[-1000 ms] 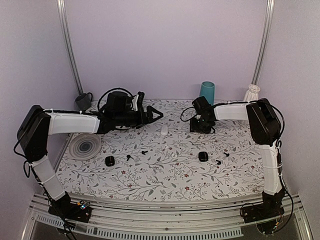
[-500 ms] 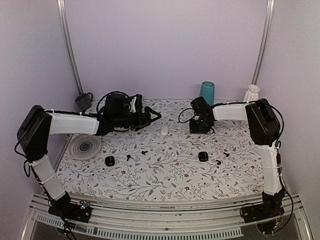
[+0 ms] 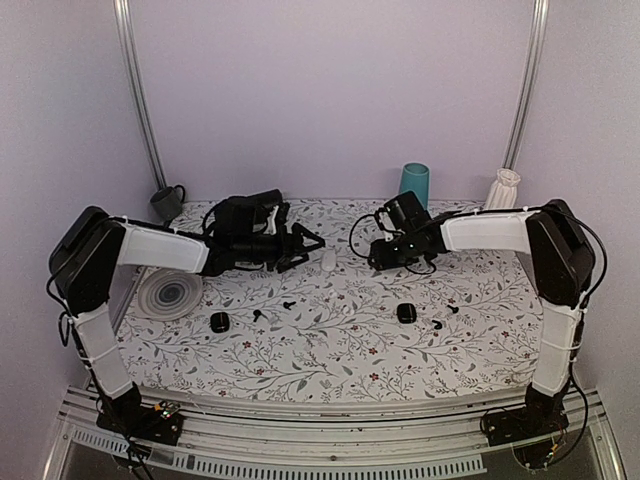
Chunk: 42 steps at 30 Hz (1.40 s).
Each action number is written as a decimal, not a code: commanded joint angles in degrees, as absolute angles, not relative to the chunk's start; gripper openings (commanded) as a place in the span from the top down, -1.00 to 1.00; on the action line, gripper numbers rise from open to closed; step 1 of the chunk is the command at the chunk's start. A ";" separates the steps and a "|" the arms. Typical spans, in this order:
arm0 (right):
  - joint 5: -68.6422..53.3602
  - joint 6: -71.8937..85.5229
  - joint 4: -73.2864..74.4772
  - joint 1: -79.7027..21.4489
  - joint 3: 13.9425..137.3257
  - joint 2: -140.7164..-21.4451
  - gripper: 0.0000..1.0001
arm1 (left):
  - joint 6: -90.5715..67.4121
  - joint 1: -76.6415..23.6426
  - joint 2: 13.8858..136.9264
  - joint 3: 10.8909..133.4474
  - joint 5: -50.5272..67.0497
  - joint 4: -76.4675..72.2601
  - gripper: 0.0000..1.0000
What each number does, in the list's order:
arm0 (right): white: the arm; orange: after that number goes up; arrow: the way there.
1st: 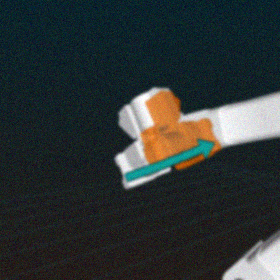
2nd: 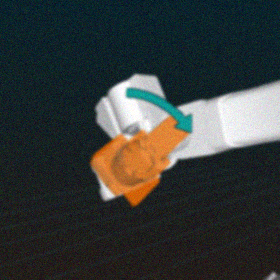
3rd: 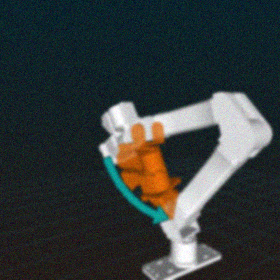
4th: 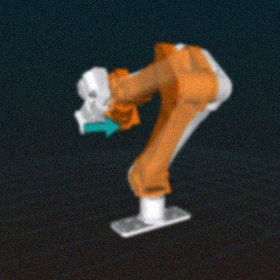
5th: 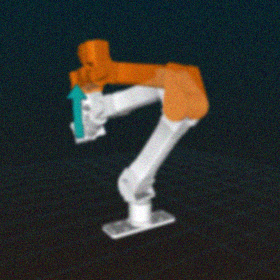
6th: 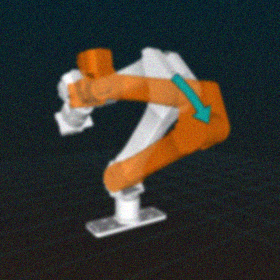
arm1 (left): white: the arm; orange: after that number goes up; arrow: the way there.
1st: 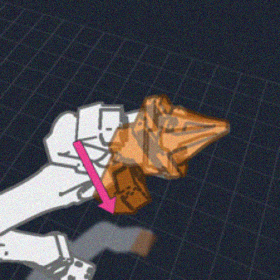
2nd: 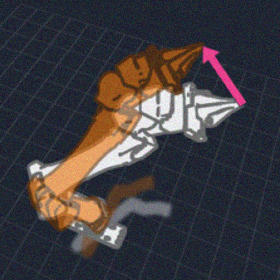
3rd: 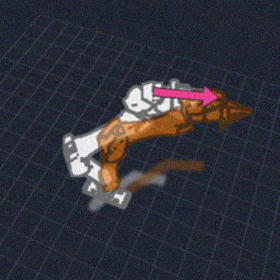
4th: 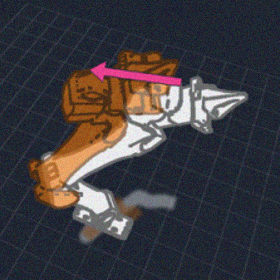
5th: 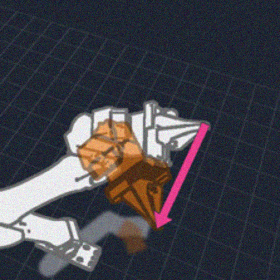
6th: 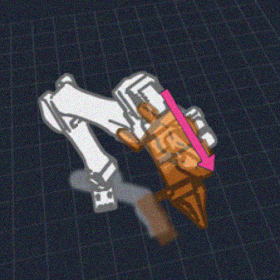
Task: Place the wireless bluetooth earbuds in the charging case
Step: Pick up the charging case from the center of the board, then pass from the right arm to the left
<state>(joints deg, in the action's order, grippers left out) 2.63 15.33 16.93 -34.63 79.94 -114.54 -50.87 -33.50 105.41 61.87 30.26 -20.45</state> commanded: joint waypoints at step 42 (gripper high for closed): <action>-9.99 -3.31 2.54 -46.02 73.79 -103.82 0.25 | -55.79 -36.03 115.65 66.91 47.34 -28.00 0.04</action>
<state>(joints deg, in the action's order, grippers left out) -8.69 -1.39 4.32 -45.50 71.94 -103.59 -55.94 -35.24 114.50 65.65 45.63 -27.73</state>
